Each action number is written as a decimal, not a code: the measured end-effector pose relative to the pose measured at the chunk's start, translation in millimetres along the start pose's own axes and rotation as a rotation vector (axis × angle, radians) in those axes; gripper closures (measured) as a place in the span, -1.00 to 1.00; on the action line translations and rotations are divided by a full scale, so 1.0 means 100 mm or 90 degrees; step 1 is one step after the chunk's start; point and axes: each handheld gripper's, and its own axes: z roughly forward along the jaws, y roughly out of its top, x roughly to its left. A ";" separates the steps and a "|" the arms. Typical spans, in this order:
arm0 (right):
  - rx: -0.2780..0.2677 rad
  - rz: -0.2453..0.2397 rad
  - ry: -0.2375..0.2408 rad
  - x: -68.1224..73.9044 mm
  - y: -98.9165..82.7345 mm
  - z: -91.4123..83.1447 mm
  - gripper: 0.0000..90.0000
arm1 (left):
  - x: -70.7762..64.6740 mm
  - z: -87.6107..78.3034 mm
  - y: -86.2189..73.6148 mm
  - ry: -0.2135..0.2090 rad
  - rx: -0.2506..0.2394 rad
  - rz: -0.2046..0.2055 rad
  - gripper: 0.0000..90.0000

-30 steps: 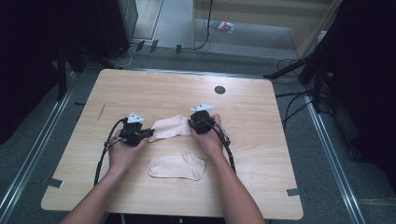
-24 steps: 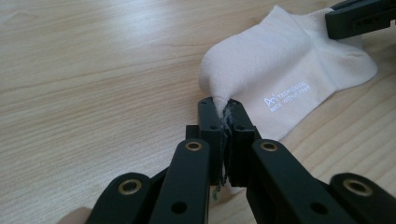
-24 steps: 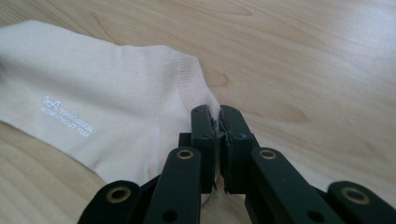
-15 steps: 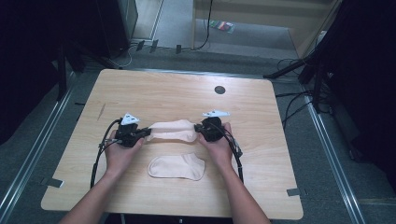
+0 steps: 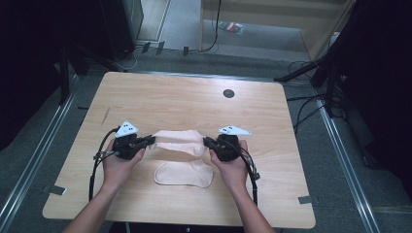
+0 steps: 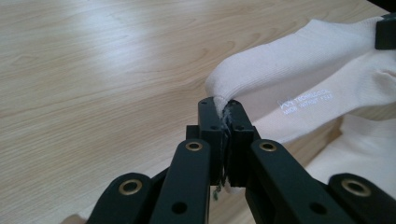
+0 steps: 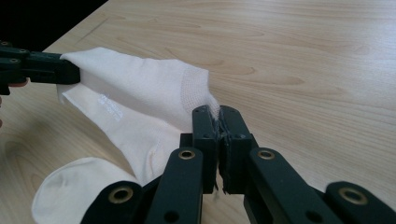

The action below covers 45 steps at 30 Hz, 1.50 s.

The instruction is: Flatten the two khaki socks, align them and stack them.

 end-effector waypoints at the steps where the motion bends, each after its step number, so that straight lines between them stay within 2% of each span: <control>1: -0.004 0.003 0.004 0.02 -0.02 -0.04 0.93 | -0.01 -0.02 0.00 -0.002 -0.002 0.003 0.99; 6: -0.012 0.010 0.009 0.07 -0.13 -0.18 0.93 | -0.10 -0.13 -0.02 -0.015 -0.011 0.009 0.99; 10: -0.014 0.007 0.009 0.11 -0.25 -0.26 0.93 | -0.20 -0.19 -0.05 -0.015 -0.002 0.040 0.99; 13: -0.010 0.004 0.004 0.14 -0.33 -0.31 0.93 | -0.22 -0.25 -0.08 -0.028 0.000 0.044 0.99; 17: -0.008 0.007 -0.001 0.17 -0.39 -0.37 0.93 | -0.29 -0.32 -0.13 -0.031 0.010 0.071 0.99; 23: 0.002 0.002 0.003 0.24 -0.50 -0.43 0.93 | -0.28 -0.40 -0.20 -0.060 0.010 0.077 0.99; 25: 0.001 -0.005 -0.009 0.24 -0.52 -0.44 0.93 | -0.29 -0.39 -0.20 -0.076 0.009 0.076 0.99; 29: -0.008 0.025 -0.006 0.18 -0.56 -0.49 0.93 | -0.34 -0.36 -0.22 -0.097 0.016 0.095 0.99; 33: -0.006 0.037 0.004 0.13 -0.57 -0.51 0.93 | -0.32 -0.35 -0.25 -0.127 0.023 0.102 0.99; 35: 0.000 0.038 0.007 0.14 -0.58 -0.52 0.93 | -0.31 -0.36 -0.26 -0.163 0.033 0.095 0.99; 36: 0.002 0.034 0.009 0.14 -0.59 -0.52 0.93 | -0.32 -0.35 -0.27 -0.172 0.040 0.092 0.98; 38: 0.012 0.039 0.011 0.15 -0.60 -0.53 0.93 | -0.33 -0.32 -0.30 -0.178 0.058 0.093 0.98; 40: 0.022 0.033 0.003 0.14 -0.63 -0.52 0.93 | -0.35 -0.27 -0.33 -0.167 0.067 0.097 0.98; 42: 0.033 0.035 0.000 0.12 -0.65 -0.47 0.93 | -0.39 -0.22 -0.35 -0.153 0.085 0.114 0.97; 44: 0.040 0.024 -0.010 0.12 -0.68 -0.41 0.92 | -0.39 -0.18 -0.37 -0.164 0.099 0.108 0.96; 45: 0.047 0.021 -0.008 0.12 -0.69 -0.38 0.92 | -0.39 -0.17 -0.38 -0.155 0.099 0.106 0.94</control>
